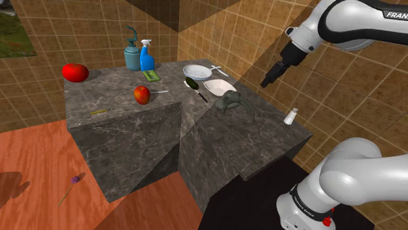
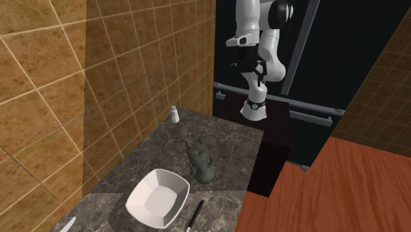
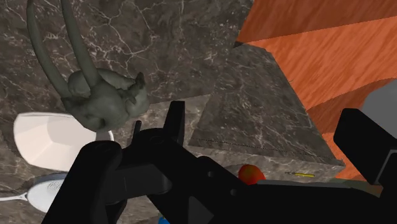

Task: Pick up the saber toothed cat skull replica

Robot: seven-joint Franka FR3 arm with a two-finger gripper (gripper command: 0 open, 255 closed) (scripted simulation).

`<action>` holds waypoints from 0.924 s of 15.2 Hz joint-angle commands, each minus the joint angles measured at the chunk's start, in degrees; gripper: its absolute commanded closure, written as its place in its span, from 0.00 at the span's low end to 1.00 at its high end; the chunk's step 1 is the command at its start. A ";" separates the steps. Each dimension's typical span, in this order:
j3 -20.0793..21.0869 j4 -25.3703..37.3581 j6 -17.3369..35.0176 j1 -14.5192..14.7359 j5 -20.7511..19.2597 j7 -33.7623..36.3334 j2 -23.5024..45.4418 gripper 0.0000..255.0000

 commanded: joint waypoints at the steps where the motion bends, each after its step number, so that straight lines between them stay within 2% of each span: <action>1: -2.84 -2.31 3.85 0.25 -0.43 -4.25 0.73 0.00; 5: -9.51 -5.21 11.73 1.41 -0.71 -13.34 4.60 0.00; 8: -15.21 -5.98 17.56 3.44 0.11 -20.80 8.97 0.00; 11: -21.73 -5.50 22.98 6.98 2.41 -29.11 14.36 0.00; 14: -29.44 -3.72 27.53 12.54 6.95 -38.71 20.55 0.00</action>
